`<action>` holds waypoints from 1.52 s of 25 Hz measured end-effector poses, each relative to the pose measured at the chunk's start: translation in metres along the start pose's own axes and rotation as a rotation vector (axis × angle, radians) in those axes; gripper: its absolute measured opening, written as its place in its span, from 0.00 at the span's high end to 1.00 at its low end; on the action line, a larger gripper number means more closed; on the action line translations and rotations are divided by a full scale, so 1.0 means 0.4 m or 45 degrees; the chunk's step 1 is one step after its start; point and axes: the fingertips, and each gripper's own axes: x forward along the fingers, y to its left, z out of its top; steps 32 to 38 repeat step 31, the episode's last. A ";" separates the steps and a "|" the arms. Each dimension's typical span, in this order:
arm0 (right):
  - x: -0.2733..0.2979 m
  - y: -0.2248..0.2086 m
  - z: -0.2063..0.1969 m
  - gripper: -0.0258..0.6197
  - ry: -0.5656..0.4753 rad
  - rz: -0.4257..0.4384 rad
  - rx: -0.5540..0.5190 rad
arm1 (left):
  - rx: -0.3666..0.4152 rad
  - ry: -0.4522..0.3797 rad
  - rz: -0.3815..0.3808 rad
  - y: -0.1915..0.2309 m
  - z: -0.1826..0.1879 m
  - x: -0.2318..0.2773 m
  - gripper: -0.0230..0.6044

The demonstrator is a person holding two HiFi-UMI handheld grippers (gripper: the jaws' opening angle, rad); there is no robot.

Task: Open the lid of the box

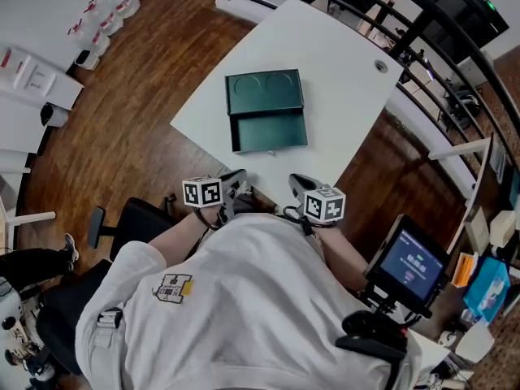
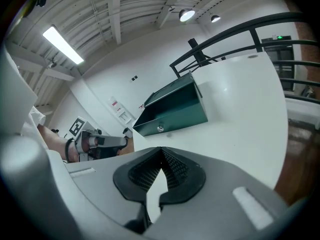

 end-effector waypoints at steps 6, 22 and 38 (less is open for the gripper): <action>-0.002 -0.005 0.002 0.96 0.009 -0.022 -0.031 | -0.004 -0.004 0.002 0.002 -0.005 0.000 0.96; 0.000 0.001 0.019 0.96 0.017 -0.042 -0.087 | 0.005 0.002 -0.012 -0.002 -0.001 -0.004 0.96; 0.016 0.002 0.052 0.96 0.003 -0.027 -0.102 | 0.003 -0.030 0.003 0.003 0.028 -0.008 0.96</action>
